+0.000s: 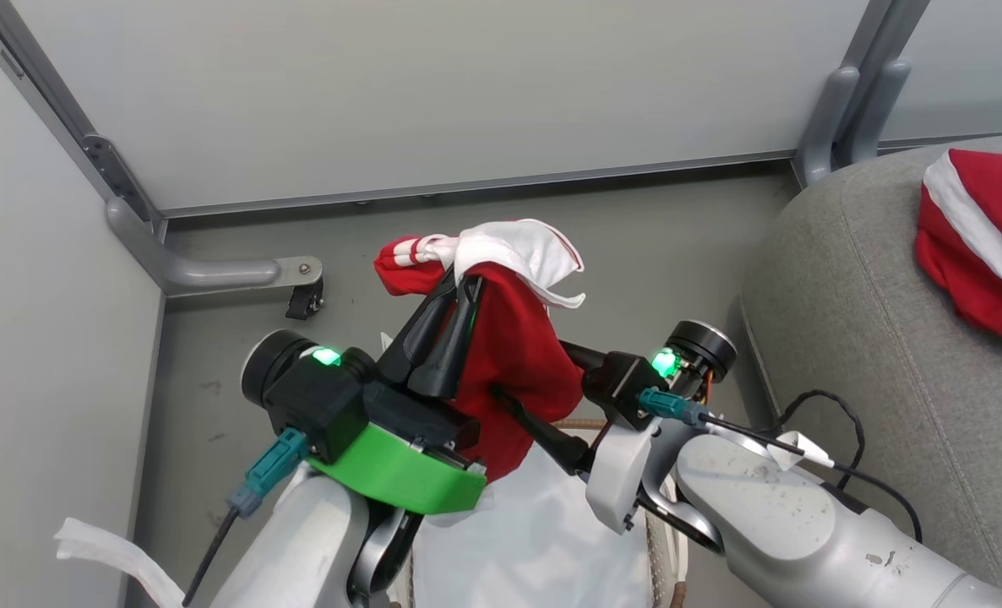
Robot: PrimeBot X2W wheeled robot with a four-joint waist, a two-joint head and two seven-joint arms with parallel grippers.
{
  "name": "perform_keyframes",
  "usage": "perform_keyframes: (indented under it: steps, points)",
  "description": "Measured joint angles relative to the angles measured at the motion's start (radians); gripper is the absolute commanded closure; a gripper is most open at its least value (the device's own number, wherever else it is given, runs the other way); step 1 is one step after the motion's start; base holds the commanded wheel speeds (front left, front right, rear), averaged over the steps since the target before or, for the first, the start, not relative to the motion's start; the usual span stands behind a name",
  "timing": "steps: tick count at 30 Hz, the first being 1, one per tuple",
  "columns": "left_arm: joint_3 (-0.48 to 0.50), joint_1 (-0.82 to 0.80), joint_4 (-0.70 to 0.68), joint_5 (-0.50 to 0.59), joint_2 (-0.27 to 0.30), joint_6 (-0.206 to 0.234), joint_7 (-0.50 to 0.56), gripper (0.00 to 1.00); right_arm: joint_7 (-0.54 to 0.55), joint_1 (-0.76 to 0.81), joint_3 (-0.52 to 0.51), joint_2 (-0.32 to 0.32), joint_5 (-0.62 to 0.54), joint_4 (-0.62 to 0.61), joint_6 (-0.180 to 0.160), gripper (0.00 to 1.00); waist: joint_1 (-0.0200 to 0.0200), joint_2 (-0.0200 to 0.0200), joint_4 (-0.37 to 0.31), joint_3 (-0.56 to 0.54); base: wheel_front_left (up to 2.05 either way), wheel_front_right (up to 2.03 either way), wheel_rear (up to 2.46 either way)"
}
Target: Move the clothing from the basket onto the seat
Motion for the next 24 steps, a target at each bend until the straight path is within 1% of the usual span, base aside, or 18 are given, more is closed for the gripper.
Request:
perform_keyframes:
  steps: [15,16,17,18,19,24]
  points:
    - [-0.024,0.0,0.013,-0.016,0.0,0.0,0.0,1.0,0.0,0.082,0.001,0.063,0.007,0.038,0.0,0.0,0.0,0.0,0.006,-0.012,0.0,0.0,0.0]
    - [-0.025,0.0,0.014,-0.016,-0.001,0.0,0.0,1.0,0.0,0.087,-0.001,0.067,0.007,0.04,0.0,0.07,0.0,0.0,0.006,-0.013,0.0,0.0,0.0]
    - [-0.026,0.0,0.015,-0.016,-0.001,0.0,0.0,1.0,0.0,0.093,-0.004,0.069,0.008,0.042,0.0,0.56,0.0,0.0,0.007,-0.013,0.0,0.0,0.0]
    - [-0.026,0.0,0.016,-0.016,-0.002,0.0,0.0,1.0,0.0,0.095,-0.006,0.07,0.007,0.044,0.0,0.76,0.0,0.0,0.007,-0.014,0.0,0.0,0.0]
    - [-0.026,0.001,0.017,-0.016,-0.002,0.0,0.0,1.0,0.0,0.097,-0.008,0.071,0.007,0.044,0.0,1.0,0.0,0.0,0.007,-0.014,0.0,0.0,0.0]
    - [-0.024,0.001,0.021,-0.016,-0.003,0.0,0.0,1.0,0.0,0.114,-0.026,0.08,0.007,0.036,0.0,1.0,0.0,0.0,0.003,-0.015,0.0,0.0,0.0]
